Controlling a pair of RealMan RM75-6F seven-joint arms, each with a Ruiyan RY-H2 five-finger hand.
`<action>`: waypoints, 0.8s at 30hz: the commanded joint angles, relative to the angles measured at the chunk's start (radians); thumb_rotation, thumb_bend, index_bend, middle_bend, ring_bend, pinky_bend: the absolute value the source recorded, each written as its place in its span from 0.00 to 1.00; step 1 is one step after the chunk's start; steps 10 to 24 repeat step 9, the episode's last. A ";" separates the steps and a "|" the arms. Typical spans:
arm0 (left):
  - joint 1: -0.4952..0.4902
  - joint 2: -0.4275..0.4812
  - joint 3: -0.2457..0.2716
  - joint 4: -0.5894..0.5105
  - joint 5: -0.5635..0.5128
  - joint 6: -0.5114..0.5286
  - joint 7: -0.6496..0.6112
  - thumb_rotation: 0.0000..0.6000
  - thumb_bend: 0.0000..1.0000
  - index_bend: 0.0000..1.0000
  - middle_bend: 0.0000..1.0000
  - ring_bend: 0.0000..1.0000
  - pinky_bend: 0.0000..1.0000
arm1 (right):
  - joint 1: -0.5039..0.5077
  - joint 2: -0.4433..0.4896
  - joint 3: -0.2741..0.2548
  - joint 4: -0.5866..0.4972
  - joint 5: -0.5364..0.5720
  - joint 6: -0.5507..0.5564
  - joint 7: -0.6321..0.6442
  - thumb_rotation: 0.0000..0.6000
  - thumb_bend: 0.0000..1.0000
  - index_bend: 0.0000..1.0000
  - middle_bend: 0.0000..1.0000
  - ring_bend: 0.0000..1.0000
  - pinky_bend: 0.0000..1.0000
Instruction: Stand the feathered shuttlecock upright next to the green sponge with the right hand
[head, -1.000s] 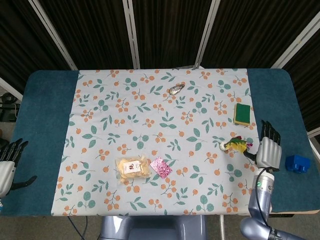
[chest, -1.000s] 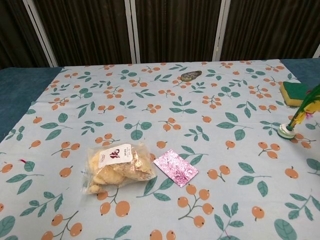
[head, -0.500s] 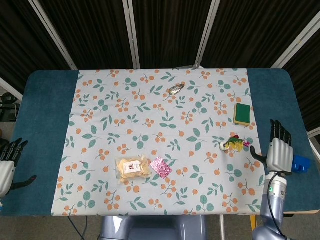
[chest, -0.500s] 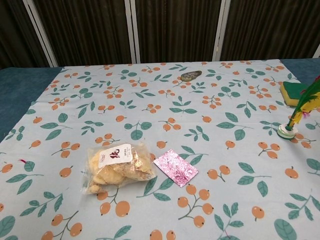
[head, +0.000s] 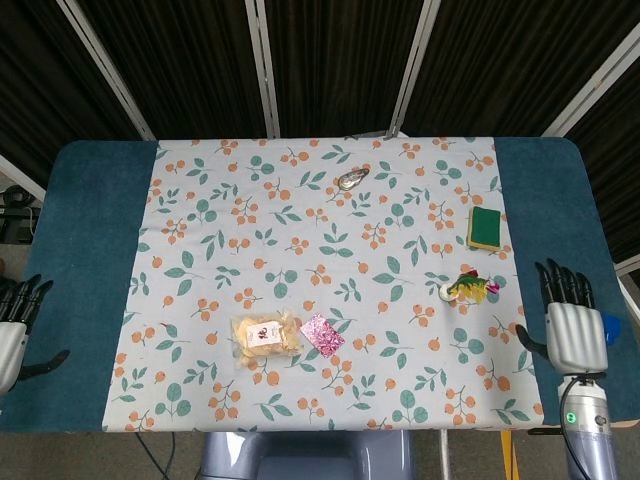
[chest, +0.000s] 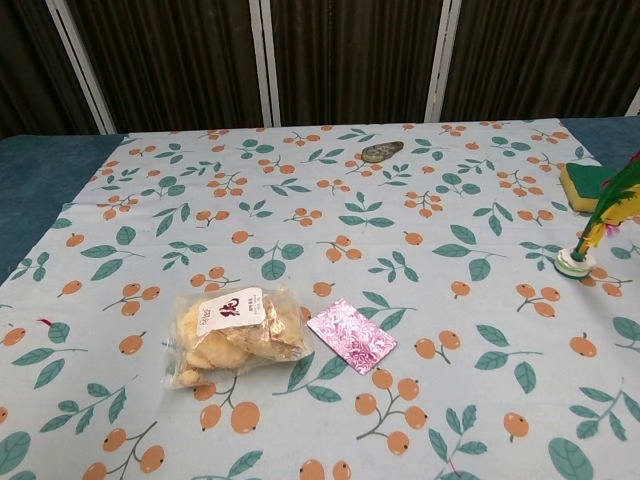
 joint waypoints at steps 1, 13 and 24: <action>0.003 -0.004 0.002 0.014 0.020 0.018 0.018 0.93 0.20 0.00 0.00 0.00 0.00 | -0.035 0.038 -0.101 0.127 -0.163 -0.012 0.046 1.00 0.17 0.00 0.00 0.00 0.00; 0.011 -0.014 0.001 0.030 0.024 0.038 0.034 0.93 0.19 0.00 0.00 0.00 0.00 | -0.034 0.014 -0.112 0.190 -0.247 -0.004 0.079 1.00 0.16 0.00 0.00 0.00 0.00; 0.011 -0.014 0.001 0.030 0.024 0.038 0.034 0.93 0.19 0.00 0.00 0.00 0.00 | -0.034 0.014 -0.112 0.190 -0.247 -0.004 0.079 1.00 0.16 0.00 0.00 0.00 0.00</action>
